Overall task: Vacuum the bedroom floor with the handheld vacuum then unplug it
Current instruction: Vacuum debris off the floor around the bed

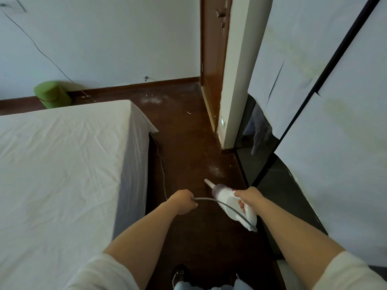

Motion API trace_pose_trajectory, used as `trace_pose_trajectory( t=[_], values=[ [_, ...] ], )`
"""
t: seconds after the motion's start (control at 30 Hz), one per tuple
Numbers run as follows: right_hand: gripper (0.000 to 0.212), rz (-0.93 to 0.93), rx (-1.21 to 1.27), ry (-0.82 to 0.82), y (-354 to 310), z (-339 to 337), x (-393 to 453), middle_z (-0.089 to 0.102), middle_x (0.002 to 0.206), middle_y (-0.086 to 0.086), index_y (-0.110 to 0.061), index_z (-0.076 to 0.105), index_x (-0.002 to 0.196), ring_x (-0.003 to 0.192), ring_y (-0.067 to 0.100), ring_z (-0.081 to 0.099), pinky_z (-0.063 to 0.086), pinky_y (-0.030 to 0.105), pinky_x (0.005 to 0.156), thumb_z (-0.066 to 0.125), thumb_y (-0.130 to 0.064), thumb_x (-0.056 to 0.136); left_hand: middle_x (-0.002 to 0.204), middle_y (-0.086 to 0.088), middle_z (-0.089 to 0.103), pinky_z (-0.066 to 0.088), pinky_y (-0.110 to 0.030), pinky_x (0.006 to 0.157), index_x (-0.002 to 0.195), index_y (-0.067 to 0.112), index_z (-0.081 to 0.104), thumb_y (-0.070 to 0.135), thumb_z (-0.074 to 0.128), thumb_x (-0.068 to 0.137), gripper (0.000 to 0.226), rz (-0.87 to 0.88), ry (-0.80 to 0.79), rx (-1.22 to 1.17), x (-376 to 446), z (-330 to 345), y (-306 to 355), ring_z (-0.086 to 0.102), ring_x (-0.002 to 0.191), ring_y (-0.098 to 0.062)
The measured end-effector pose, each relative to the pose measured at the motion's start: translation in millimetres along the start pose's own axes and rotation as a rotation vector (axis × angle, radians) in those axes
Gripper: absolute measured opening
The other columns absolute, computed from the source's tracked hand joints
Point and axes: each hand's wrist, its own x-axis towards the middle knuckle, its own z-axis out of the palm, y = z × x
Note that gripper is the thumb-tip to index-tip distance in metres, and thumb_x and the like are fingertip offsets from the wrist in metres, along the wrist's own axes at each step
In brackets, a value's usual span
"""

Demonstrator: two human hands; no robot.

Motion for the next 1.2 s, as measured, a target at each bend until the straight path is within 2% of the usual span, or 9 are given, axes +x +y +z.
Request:
trace_pose_trajectory(
  t=[0.17,0.3,0.5,0.67,0.77,0.9,1.07,1.13,1.2],
  values=[
    [0.013,-0.035,-0.034,-0.035,-9.3,19.8,2.3,0.051,0.061,0.007,-0.001,0.059,0.095,0.053,0.016,0.047,0.042,0.027,0.053,0.053,-0.012,0.094,0.115,-0.007,0.061,0.047,-0.028,0.087,0.115,0.01,0.06,0.031,0.052,0.094,0.03,-0.036,0.012,0.011,1.9,-8.7,-13.8,0.059,0.106,-0.021],
    [0.014,-0.041,-0.034,0.006,-11.1,21.3,6.7,0.052,0.063,0.007,-0.005,0.058,0.084,0.059,0.017,0.05,0.046,0.032,0.072,0.053,-0.014,0.094,0.115,-0.007,0.062,0.046,-0.026,0.085,0.115,0.011,0.061,0.031,0.052,0.094,0.03,-0.037,0.014,0.009,3.3,-13.4,-12.9,0.059,0.105,-0.02],
    [0.024,-0.019,-0.014,0.051,-6.2,1.9,14.3,0.053,0.058,0.007,-0.001,0.057,0.078,0.06,0.019,0.051,0.043,0.033,0.081,0.052,-0.016,0.095,0.118,-0.007,0.061,0.046,-0.029,0.091,0.121,0.01,0.058,0.03,0.05,0.096,0.034,-0.009,-0.003,0.021,2.5,-12.1,4.2,0.058,0.109,-0.02],
    [0.022,0.013,-0.042,0.111,1.9,-23.3,25.5,0.06,0.074,0.012,0.003,0.06,0.096,0.092,0.028,0.056,0.042,0.04,0.104,0.048,-0.016,0.096,0.119,-0.008,0.059,0.047,-0.029,0.092,0.122,0.009,0.057,0.029,0.05,0.096,0.033,0.018,-0.009,0.015,4.4,-9.3,21.7,0.058,0.109,-0.021],
    [0.031,0.046,-0.052,0.129,5.4,-36.5,30.6,0.063,0.096,0.019,0.006,0.056,0.118,0.106,0.031,0.055,0.038,0.04,0.104,0.048,-0.013,0.096,0.117,-0.008,0.06,0.047,-0.03,0.091,0.118,0.01,0.059,0.029,0.05,0.096,0.03,0.031,-0.016,0.018,4.8,-7.5,28.5,0.058,0.108,-0.021],
    [0.041,0.086,-0.049,0.148,6.8,-50.7,31.5,0.057,0.126,0.022,0.005,0.049,0.132,0.121,0.036,0.049,0.036,0.041,0.106,0.049,-0.014,0.096,0.115,-0.008,0.06,0.048,-0.031,0.091,0.115,0.01,0.059,0.03,0.051,0.096,0.029,0.039,-0.018,0.04,7.5,-3.1,36.3,0.058,0.107,-0.022],
    [0.036,0.078,-0.019,0.143,9.3,-56.6,26.4,0.06,0.12,0.023,0.003,0.053,0.124,0.113,0.034,0.055,0.04,0.04,0.1,0.052,-0.016,0.094,0.105,-0.006,0.06,0.047,-0.027,0.083,0.111,0.011,0.06,0.031,0.051,0.095,0.027,0.044,-0.023,0.053,11.9,2.0,42.4,0.054,0.089,-0.015],
    [0.037,0.075,-0.02,0.132,8.8,-56.2,24.3,0.06,0.122,0.023,0.003,0.052,0.125,0.116,0.035,0.054,0.04,0.041,0.102,0.054,-0.016,0.093,0.103,-0.006,0.06,0.047,-0.027,0.083,0.111,0.011,0.06,0.031,0.051,0.095,0.027,0.042,-0.017,0.05,12.7,2.5,43.1,0.055,0.091,-0.015],
    [0.035,0.061,-0.016,0.114,7.0,-55.1,21.9,0.064,0.107,0.021,0.004,0.053,0.122,0.111,0.034,0.057,0.041,0.042,0.103,0.054,-0.017,0.093,0.105,-0.006,0.06,0.048,-0.027,0.084,0.111,0.011,0.06,0.031,0.052,0.095,0.026,0.037,-0.012,0.049,13.1,2.7,42.1,0.058,0.095,-0.018]
  ],
)
